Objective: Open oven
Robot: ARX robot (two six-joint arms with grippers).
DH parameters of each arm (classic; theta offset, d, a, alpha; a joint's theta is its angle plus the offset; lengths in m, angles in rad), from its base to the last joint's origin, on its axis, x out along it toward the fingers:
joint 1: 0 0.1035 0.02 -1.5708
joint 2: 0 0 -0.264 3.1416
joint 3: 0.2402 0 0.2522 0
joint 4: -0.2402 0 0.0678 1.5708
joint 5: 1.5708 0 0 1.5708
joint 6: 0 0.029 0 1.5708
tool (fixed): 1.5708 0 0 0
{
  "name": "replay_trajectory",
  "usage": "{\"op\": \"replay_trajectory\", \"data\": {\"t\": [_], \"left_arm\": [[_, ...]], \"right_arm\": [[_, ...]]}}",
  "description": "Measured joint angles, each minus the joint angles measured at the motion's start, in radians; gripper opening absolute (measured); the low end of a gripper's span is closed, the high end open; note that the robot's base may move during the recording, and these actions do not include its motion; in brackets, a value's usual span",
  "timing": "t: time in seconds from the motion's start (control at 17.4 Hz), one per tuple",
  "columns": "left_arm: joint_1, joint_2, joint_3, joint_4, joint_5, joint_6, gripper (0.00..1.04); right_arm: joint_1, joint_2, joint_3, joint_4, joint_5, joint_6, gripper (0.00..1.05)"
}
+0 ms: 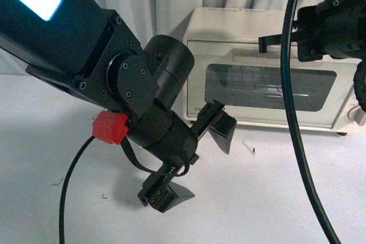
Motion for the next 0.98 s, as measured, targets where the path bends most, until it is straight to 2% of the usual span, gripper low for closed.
{"op": "replay_trajectory", "data": {"t": [0.98], "left_arm": [[0.0,0.0,0.0,0.0,0.0,0.0,0.98]], "right_arm": [[-0.048,0.098,0.078,-0.048,-0.031,-0.031,0.02]]}}
